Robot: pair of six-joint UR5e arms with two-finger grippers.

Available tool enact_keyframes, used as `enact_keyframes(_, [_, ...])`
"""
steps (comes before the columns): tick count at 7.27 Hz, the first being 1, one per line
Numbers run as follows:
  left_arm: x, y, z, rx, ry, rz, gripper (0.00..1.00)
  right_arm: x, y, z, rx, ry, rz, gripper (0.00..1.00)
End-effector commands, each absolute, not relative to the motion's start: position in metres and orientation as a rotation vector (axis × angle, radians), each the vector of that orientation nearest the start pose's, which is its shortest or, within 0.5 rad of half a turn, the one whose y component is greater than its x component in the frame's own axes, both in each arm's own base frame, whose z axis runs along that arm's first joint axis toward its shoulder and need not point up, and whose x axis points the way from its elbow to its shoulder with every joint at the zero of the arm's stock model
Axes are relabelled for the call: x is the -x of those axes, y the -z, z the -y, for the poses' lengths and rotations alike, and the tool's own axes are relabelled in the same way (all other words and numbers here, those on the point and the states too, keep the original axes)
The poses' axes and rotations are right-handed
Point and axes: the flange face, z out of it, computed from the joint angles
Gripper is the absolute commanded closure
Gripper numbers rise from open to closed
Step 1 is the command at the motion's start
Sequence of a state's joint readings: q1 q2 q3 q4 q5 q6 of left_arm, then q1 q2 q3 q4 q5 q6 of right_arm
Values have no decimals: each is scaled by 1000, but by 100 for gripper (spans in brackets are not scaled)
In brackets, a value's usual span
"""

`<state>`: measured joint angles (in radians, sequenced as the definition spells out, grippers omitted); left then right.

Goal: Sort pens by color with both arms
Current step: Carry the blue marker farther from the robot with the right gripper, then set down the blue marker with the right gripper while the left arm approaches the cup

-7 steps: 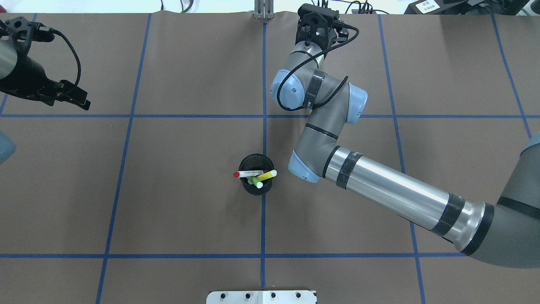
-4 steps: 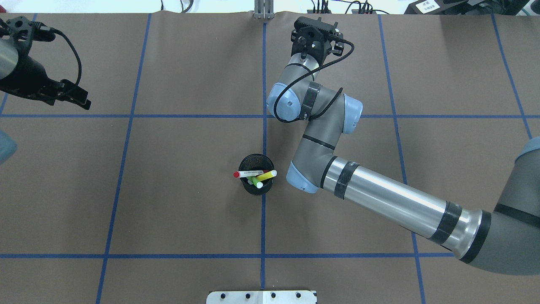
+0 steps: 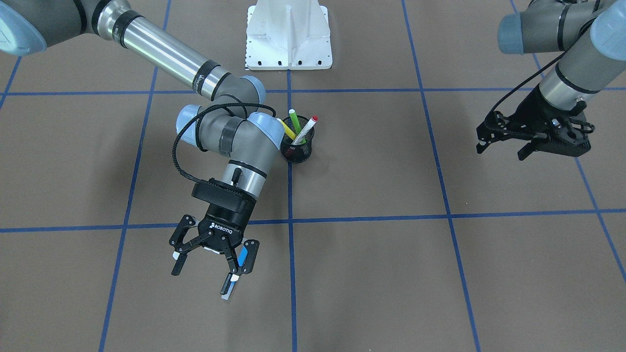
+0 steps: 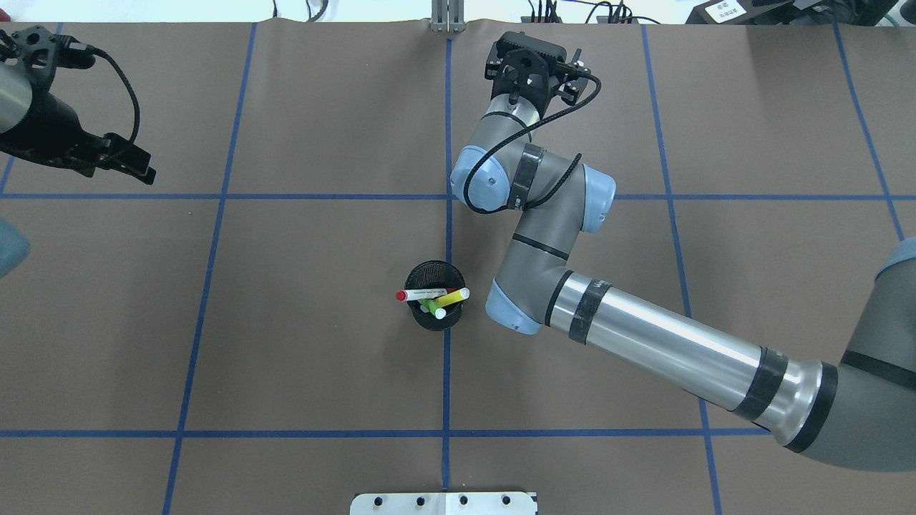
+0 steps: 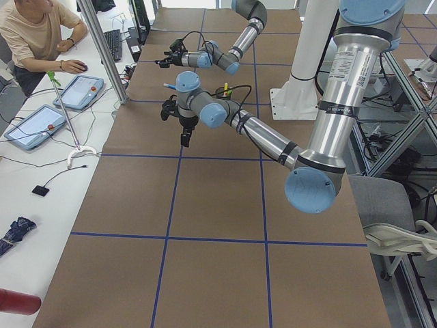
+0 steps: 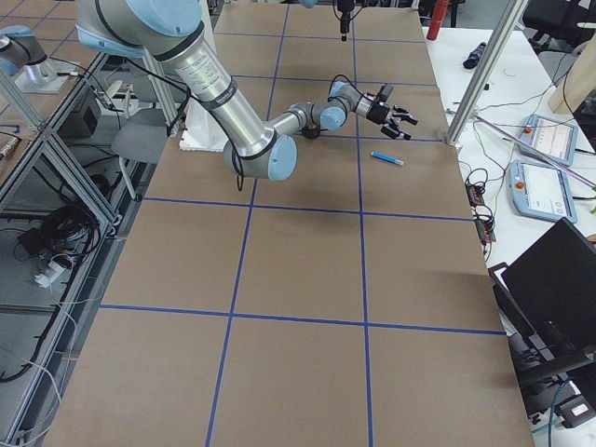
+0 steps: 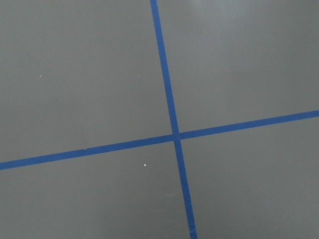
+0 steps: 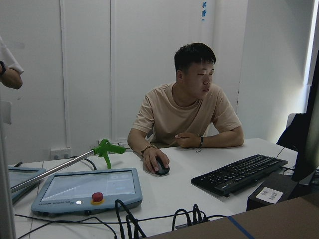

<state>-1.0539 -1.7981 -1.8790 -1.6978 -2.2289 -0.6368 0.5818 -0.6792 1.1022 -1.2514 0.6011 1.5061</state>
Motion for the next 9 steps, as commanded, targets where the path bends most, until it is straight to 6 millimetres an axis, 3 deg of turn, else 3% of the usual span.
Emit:
enact_keyframes(1, [-214,-373,522,-194,-106,-881,0,541,-212,606,-1038,-806,488,1])
enact_keyframes(3, [-213,-360,523,-201,-69,-891,0,519,-185,610,-905,-707,588,1])
enact_keyframes(4, [-214,-341,532,-230,3,-880,0,499,-186,621,-805,-671,636,1])
enact_keyframes(7, [-281,-288,519,-190,37,-931,0,443,-210,652,-525,-499,643,0])
enact_keyframes(9, [-335,-226,507,-94,71,-913,0,390,-243,650,-364,-300,685,0])
